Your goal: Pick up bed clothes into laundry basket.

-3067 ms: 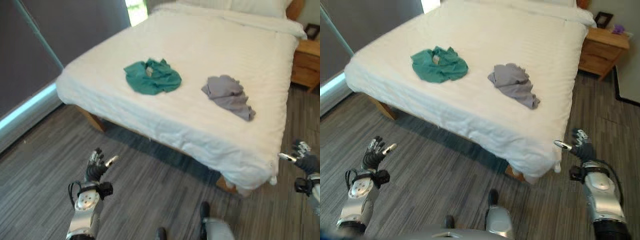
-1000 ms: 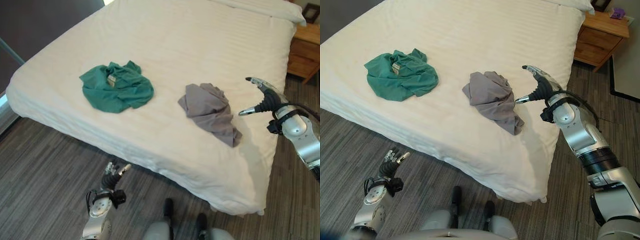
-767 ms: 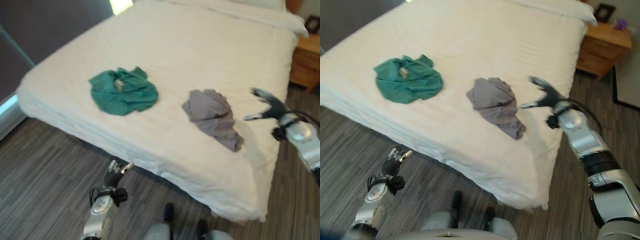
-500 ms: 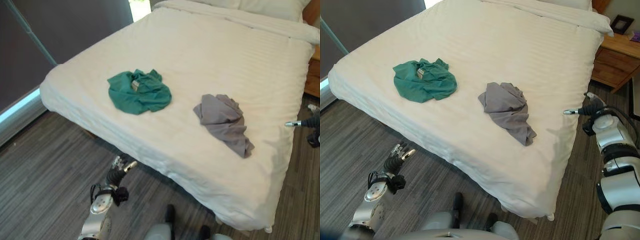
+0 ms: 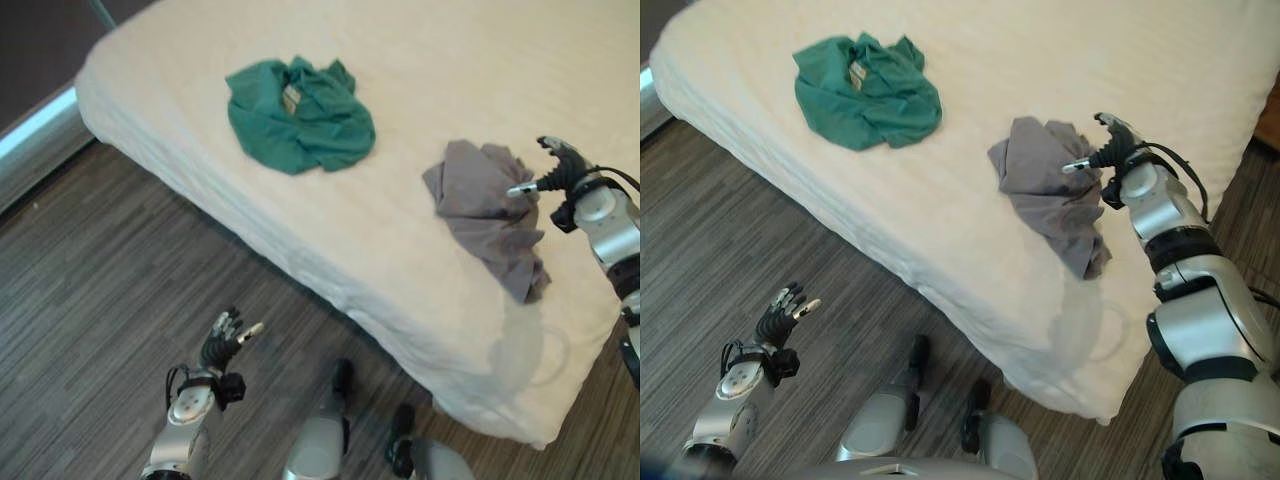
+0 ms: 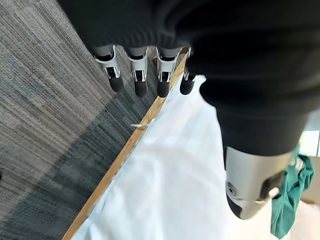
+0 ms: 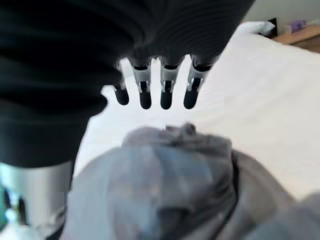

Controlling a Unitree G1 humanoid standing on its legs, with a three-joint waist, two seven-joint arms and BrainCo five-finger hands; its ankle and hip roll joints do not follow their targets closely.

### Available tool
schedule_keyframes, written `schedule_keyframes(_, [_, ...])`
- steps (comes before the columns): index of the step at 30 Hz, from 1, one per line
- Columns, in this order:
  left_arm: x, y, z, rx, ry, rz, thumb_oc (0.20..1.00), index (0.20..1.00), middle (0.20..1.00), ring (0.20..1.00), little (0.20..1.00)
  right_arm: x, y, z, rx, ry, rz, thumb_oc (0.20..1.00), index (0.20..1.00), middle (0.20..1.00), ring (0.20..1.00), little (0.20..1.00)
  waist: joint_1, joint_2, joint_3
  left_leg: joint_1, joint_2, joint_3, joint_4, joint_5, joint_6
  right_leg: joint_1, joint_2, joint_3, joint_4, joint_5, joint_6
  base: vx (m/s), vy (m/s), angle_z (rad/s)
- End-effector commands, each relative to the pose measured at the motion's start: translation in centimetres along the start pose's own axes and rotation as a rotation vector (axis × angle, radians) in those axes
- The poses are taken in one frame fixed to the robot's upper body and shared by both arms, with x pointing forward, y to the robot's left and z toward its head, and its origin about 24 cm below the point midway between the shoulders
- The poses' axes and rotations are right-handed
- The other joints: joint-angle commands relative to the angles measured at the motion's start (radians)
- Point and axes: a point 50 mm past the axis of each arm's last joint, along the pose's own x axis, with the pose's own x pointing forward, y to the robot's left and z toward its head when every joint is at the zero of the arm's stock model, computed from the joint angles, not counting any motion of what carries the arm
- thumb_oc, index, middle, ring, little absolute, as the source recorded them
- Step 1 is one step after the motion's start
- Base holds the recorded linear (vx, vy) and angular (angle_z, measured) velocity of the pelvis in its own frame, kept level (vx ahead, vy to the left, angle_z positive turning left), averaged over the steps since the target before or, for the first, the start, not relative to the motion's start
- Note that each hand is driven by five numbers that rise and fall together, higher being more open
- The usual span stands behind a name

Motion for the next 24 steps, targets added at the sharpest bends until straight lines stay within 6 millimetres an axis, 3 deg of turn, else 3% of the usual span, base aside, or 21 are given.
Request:
schedule_keyframes(1, [0.1,0.8,3.1,0.02,-0.147,0.005,1.0,1.0,1.0,1.0,1.0,0.4,-2.4,1.7,-0.121,-0.031,-0.079,1.0,1.0,1.0,1.0,1.0,-0.003,-0.051,0.021,0.013,0.029,-0.038,-0.033,0.002,-0.067,0.031,-0.111,0.074,-0.243,0.235,0.086,-0.06,0.038,0.02])
schedule_keyframes(7, [0.6,-0.3,2.9,-0.041,-0.153,0.011,1.0,1.0,1.0,1.0,1.0,0.3,-0.4,-1.2,-0.19,0.089,-0.015,1.0,1.0,1.0,1.0,1.0,0.007,-0.008,0.085,-0.091,0.017,-0.039,-0.038,0.037,-0.086,-0.058,-0.109,0.089,-0.286,0.282,0.092,-0.06,0.027,0.0])
schedule_keyframes(8, [0.7,-0.7,2.6,-0.052,-0.146,0.015,1.0,1.0,1.0,1.0,1.0,0.1,1.2,-1.7,-0.22,0.089,0.042,0.511,0.511,0.511,0.511,0.511,0.006,-0.007,0.089,-0.096,0.018,-0.035,-0.038,0.037,-0.088,-0.063,-0.107,0.09,-0.295,0.287,0.094,0.0,0.0,0.0])
schedule_keyframes(9, [0.8,-1.1,2.5,-0.062,-0.143,0.01,1.0,1.0,1.0,1.0,1.0,-0.1,2.5,-2.0,-0.234,0.087,0.082,0.2,0.2,0.2,0.2,0.2,0.004,-0.007,0.091,-0.097,0.018,-0.034,-0.038,0.036,-0.087,-0.063,-0.105,0.094,-0.299,0.287,0.095,0.02,0.003,-0.05])
schedule_keyframes(10, [0.8,-1.1,2.5,-0.062,-0.142,0.01,1.0,1.0,1.0,1.0,1.0,-0.1,2.5,-2.1,-0.235,0.087,0.082,0.2,0.2,0.2,0.2,0.2,0.004,-0.007,0.091,-0.097,0.018,-0.033,-0.038,0.035,-0.087,-0.063,-0.105,0.094,-0.299,0.287,0.095,0.04,0.004,-0.06])
schedule_keyframes(11, [0.9,-1.3,2.3,-0.072,-0.135,0.016,1.0,1.0,1.0,1.0,1.0,-0.3,3.8,-2.2,-0.231,0.077,0.115,0.2,0.2,0.2,0.2,0.2,0.002,-0.009,0.09,-0.093,0.02,-0.031,-0.038,0.034,-0.086,-0.06,-0.105,0.099,-0.302,0.286,0.097,0.08,0.018,-0.07])
schedule_keyframes(12, [1.0,-1.2,2.2,-0.083,-0.137,0.033,1.0,1.0,1.0,1.0,1.0,-1.0,6.4,-2.2,-0.227,0.026,0.177,0.2,0.2,0.2,0.2,0.2,-0.009,-0.016,0.084,-0.078,0.02,-0.027,-0.038,0.027,-0.082,-0.048,-0.106,0.106,-0.303,0.28,0.098,0.11,0.025,-0.07])
schedule_keyframes(15, [1.0,-0.8,2.5,-0.086,-0.149,0.062,1.0,1.0,1.0,1.0,1.0,-1.9,7.2,-1.7,-0.17,-0.056,0.193,0.2,0.2,0.2,0.2,0.2,-0.029,-0.029,0.072,-0.058,0.018,-0.02,-0.038,0.014,-0.078,-0.028,-0.111,0.109,-0.301,0.271,0.1,0.08,0.021,-0.04])
schedule_keyframes(18, [0.8,0.6,2.8,-0.084,-0.166,0.122,1.0,1.0,1.0,1.0,1.0,-4.3,3.0,-3.7,0.147,-0.127,0.008,0.2,0.2,0.2,0.2,0.2,-0.079,-0.064,0.03,0.013,0.015,-0.007,-0.038,-0.026,-0.065,0.023,-0.124,0.112,-0.289,0.25,0.107,0.12,0.032,0.02])
schedule_keyframes(21, [0.7,1.0,2.9,-0.08,-0.17,0.139,1.0,1.0,1.0,1.0,1.0,-5.2,1.8,-4.8,0.258,-0.129,-0.063,0.2,0.2,0.2,0.2,0.2,-0.088,-0.074,0.012,0.034,0.014,-0.001,-0.038,-0.038,-0.062,0.041,-0.127,0.113,-0.286,0.245,0.112,0.13,0.018,-0.03])
schedule_keyframes(23, [0.4,2.8,2.6,-0.076,-0.153,0.217,1.0,1.0,1.0,1.0,1.0,-8.8,-4.3,-7.4,0.588,-0.207,-0.365,0.2,0.2,0.2,0.2,0.2,-0.139,-0.115,-0.068,0.123,0.012,0.02,-0.038,-0.089,-0.052,0.115,-0.135,0.114,-0.285,0.224,0.126,0.3,0.05,-0.12])
schedule_keyframes(24, [0.3,3.0,2.5,-0.071,-0.148,0.226,1.0,1.0,1.0,1.0,1.0,-9.7,-5.9,-8.2,0.665,-0.229,-0.453,0.2,0.2,0.2,0.2,0.2,-0.144,-0.122,-0.091,0.144,0.011,0.024,-0.038,-0.099,-0.049,0.13,-0.138,0.118,-0.285,0.22,0.13,0.26,0.068,-0.05])
